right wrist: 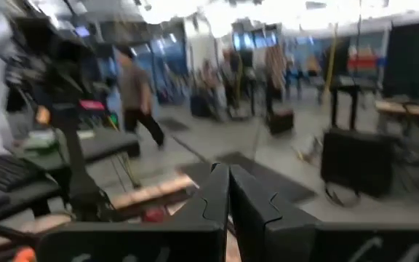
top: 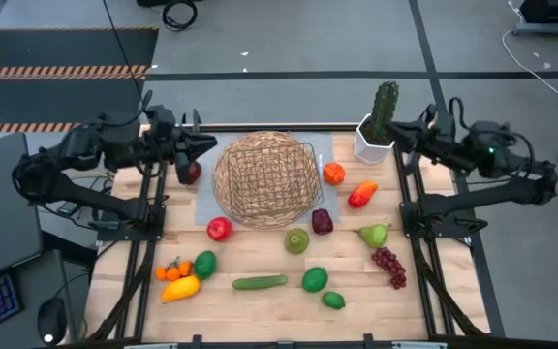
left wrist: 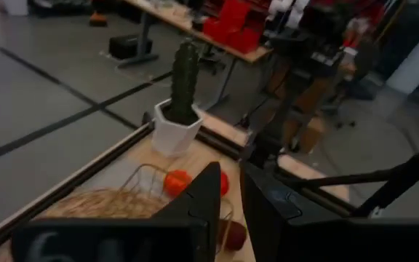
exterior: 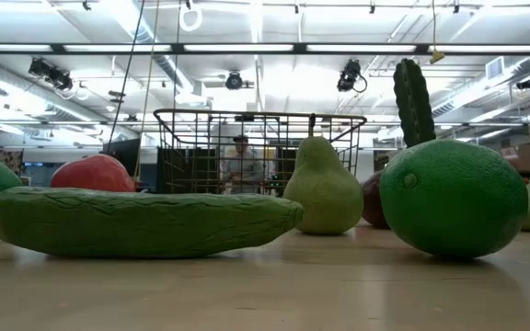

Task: Build produce basket
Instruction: Put the right pear into the gold wire basket

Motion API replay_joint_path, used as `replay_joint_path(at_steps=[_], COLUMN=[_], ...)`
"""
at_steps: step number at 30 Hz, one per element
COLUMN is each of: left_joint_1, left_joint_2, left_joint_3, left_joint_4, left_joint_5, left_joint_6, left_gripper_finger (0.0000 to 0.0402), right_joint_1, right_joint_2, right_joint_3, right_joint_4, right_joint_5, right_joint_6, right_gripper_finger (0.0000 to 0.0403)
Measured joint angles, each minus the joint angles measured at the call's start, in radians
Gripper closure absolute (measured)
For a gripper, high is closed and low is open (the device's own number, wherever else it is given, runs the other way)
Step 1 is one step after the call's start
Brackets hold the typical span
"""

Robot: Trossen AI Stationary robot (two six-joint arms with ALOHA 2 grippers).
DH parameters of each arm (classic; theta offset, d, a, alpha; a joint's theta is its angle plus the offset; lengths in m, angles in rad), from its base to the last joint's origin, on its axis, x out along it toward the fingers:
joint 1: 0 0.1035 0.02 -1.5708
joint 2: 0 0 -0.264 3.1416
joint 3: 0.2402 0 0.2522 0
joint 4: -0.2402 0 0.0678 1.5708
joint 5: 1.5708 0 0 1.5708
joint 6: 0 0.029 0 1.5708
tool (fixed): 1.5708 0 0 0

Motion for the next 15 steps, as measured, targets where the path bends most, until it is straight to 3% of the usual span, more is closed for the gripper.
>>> replay_joint_path(at_steps=[8,15], left_joint_1=[0.053,0.087], left_joint_2=[0.097,0.135], left_joint_3=[0.216,0.231], left_joint_4=[-0.337,-0.522], left_joint_5=[0.000,0.000], left_joint_6=[-0.031,-0.156], left_gripper_finger=[0.0339,0.0339], right_joint_1=[-0.026,-0.038], right_joint_2=[0.193,0.254], right_joint_3=[0.248,0.263], right_joint_4=[-0.321,-0.339], right_joint_5=[0.021,-0.046], right_joint_6=[0.205,0.341], right_gripper_finger=[0.0384,0.0384])
